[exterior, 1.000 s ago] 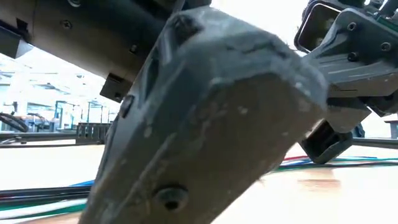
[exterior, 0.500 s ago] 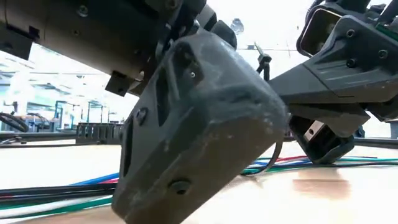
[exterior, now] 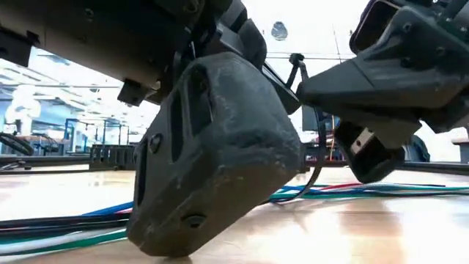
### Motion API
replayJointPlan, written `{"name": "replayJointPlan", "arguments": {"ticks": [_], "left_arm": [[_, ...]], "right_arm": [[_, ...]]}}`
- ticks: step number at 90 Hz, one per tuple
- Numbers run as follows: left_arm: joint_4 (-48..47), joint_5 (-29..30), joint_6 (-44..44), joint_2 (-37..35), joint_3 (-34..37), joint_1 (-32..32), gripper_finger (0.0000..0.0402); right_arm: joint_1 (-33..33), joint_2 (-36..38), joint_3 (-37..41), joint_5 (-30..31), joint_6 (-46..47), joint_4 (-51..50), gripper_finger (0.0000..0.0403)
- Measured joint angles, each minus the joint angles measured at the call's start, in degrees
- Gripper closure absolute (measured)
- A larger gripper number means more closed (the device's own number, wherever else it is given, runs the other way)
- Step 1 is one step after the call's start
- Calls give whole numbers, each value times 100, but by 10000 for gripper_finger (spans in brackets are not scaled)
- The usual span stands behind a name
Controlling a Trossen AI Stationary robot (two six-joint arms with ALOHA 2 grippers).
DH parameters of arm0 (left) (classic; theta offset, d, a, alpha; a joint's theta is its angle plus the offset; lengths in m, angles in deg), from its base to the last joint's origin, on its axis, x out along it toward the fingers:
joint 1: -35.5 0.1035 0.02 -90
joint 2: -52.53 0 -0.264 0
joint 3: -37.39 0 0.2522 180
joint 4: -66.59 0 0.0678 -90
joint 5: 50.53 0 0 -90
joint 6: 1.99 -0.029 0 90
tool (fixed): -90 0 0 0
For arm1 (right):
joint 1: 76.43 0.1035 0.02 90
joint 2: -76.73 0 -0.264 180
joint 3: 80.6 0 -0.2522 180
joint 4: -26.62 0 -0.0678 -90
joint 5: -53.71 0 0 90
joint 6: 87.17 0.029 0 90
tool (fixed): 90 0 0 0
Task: Ziptie cables
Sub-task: Wrap the cable wires with zip tie
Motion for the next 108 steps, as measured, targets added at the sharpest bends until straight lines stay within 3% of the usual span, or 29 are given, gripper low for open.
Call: {"name": "replayJointPlan", "arguments": {"ticks": [33,54,75,92,108], "left_arm": [[-13,8,4,0,2,2,402],[-5,-27,33,0,2,-9,402],[-7,-109,193,0,2,-5,402],[-1,-183,197,-2,4,-18,402],[13,-424,203,-11,4,-51,402]], "right_arm": [[-121,9,-4,-66,-243,175,403],[-141,15,-7,-868,-242,236,400],[-65,26,-13,-1031,-197,-43,342],[68,28,-13,-543,-125,-179,292],[155,125,121,-388,-63,-177,278]]}}
